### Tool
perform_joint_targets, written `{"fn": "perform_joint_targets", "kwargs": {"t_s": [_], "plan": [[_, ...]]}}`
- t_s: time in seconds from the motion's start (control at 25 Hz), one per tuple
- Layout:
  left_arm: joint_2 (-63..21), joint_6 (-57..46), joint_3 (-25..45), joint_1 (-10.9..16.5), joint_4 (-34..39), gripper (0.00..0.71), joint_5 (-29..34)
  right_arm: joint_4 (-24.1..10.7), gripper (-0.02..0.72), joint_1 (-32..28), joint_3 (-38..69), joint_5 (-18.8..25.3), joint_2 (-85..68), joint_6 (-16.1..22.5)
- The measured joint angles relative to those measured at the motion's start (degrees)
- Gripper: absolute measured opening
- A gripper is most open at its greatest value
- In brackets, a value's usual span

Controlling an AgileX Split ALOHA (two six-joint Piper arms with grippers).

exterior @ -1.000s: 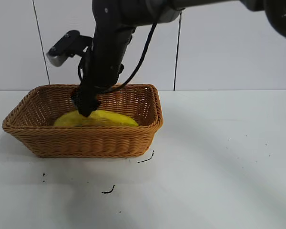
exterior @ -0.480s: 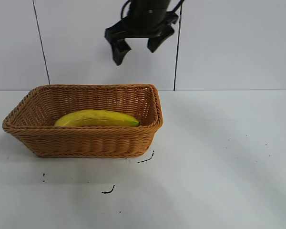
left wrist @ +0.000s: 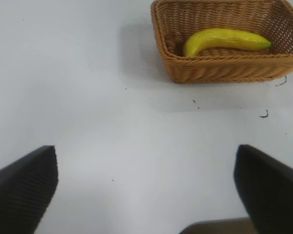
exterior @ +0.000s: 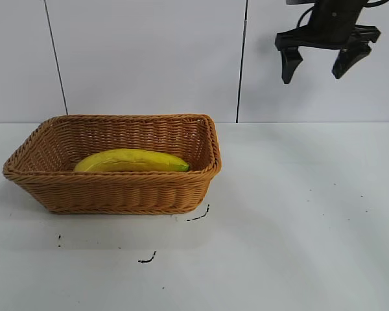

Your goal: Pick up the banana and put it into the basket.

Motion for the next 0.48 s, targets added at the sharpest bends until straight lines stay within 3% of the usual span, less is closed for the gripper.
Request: {"fn": "perform_joint_targets", "kwargs": {"t_s": [0.28, 0.48], "plan": [[0.0, 0.0, 0.0, 0.0, 0.0, 0.695, 0.0, -0.4, 0.689, 0.0, 4.99, 0.56, -3.77, 0.02], [0.0, 0.0, 0.0, 0.0, 0.0, 0.695, 0.0, -0.12, 0.689, 0.0, 15.93, 0.56, -12.95, 0.15]]}}
